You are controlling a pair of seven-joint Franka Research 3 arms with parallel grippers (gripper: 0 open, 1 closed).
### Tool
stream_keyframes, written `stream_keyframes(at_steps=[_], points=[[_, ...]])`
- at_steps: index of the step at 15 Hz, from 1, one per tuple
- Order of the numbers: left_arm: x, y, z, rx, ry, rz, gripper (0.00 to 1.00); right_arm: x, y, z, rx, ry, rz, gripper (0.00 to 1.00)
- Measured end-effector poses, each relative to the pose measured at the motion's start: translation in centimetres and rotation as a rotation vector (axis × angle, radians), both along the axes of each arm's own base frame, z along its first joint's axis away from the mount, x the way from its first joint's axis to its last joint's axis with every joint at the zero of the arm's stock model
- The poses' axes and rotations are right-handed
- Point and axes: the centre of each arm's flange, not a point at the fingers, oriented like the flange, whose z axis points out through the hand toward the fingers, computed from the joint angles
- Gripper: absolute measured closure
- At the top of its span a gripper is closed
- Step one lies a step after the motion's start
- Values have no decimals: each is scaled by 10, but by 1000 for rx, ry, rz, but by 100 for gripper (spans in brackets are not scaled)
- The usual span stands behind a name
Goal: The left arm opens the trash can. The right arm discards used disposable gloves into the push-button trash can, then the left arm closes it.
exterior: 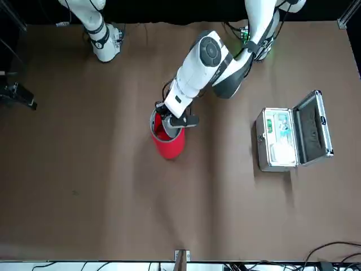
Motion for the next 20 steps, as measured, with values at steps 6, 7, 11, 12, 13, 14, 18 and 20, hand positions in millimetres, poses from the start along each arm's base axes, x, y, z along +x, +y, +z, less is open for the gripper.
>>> stream_keyframes(at_steps=[6, 7, 11, 12, 13, 14, 18, 20], points=[[-1, -4, -9, 11, 5, -8, 99, 0, 0, 1, 0, -3, 1, 2], [-2, -4, -10, 12, 4, -10, 99, 0, 3, 1, 0, -3, 6, 2], [-13, -17, -22, 27, 13, -37, 99, 2, 19, 2, -1, -16, 36, 2], [-16, -20, -27, 33, 15, -44, 99, 2, 23, 3, -1, -18, 42, 2], [-17, -22, -31, 37, 16, -49, 99, 3, 25, 3, -1, -20, 47, 2], [-17, -23, -33, 39, 18, -51, 99, 3, 27, 3, -2, -23, 50, 2], [-20, -28, -43, 56, 18, -64, 99, 4, 30, 4, -2, -29, 55, 2], [-23, -31, -50, 63, 22, -71, 99, 4, 30, 4, -2, -30, 55, 2]])
